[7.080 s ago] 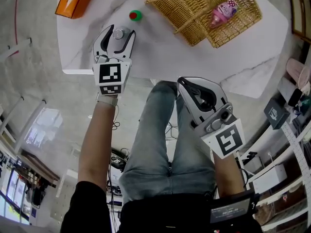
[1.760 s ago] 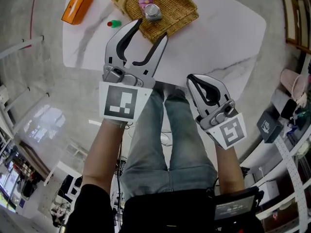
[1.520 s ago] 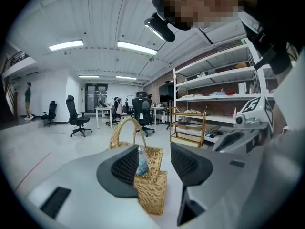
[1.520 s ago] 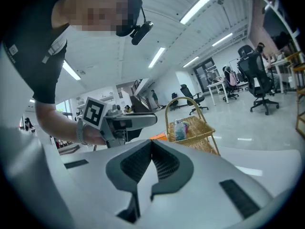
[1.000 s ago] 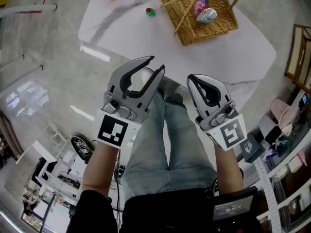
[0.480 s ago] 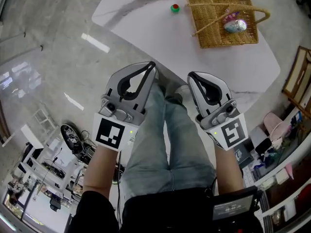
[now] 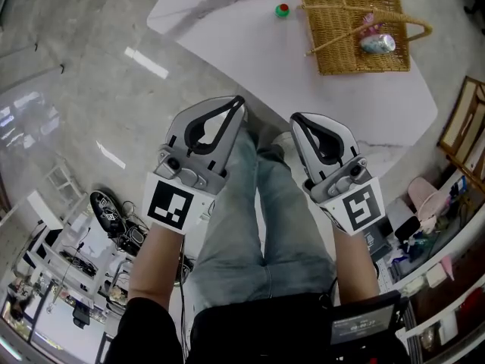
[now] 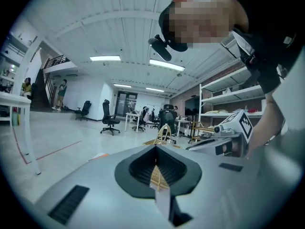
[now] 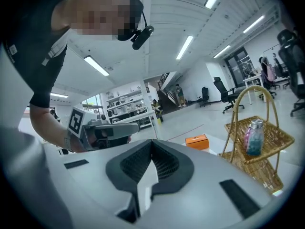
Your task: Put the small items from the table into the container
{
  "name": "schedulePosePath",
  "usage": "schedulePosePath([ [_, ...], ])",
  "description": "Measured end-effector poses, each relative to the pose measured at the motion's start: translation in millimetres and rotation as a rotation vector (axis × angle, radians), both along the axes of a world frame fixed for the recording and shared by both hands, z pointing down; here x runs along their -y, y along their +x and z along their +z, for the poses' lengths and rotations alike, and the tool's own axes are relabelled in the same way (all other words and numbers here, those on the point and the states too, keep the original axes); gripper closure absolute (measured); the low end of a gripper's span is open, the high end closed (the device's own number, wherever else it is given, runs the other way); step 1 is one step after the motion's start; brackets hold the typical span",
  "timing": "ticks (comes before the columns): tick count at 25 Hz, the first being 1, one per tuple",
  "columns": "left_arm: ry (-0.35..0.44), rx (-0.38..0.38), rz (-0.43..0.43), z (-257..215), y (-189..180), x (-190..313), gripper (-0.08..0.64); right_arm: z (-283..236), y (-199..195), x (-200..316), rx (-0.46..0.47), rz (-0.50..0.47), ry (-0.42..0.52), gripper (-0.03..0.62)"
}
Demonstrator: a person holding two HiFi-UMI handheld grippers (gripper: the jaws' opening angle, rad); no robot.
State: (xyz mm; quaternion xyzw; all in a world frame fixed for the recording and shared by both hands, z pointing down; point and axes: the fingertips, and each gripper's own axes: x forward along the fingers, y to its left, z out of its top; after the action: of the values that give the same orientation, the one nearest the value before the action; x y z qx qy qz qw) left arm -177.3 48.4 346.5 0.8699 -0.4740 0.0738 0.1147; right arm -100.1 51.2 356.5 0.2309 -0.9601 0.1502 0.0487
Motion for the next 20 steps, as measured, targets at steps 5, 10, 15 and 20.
schedulePosePath([
  [5, -0.011, -0.002, -0.005, 2, -4, 2, 0.555, 0, -2, 0, -0.002, 0.003, -0.007, 0.583],
  [10, -0.026, -0.004, -0.013, 7, -6, 6, 0.555, 2, -2, -1, -0.005, 0.015, -0.024, 0.583],
  [15, -0.055, 0.009, 0.004, 17, -5, 13, 0.555, 6, 2, 0, -0.022, 0.027, -0.033, 0.583],
  [20, -0.087, 0.04, 0.035, 33, -5, 33, 0.554, 9, 5, 5, -0.019, 0.08, -0.075, 0.583],
])
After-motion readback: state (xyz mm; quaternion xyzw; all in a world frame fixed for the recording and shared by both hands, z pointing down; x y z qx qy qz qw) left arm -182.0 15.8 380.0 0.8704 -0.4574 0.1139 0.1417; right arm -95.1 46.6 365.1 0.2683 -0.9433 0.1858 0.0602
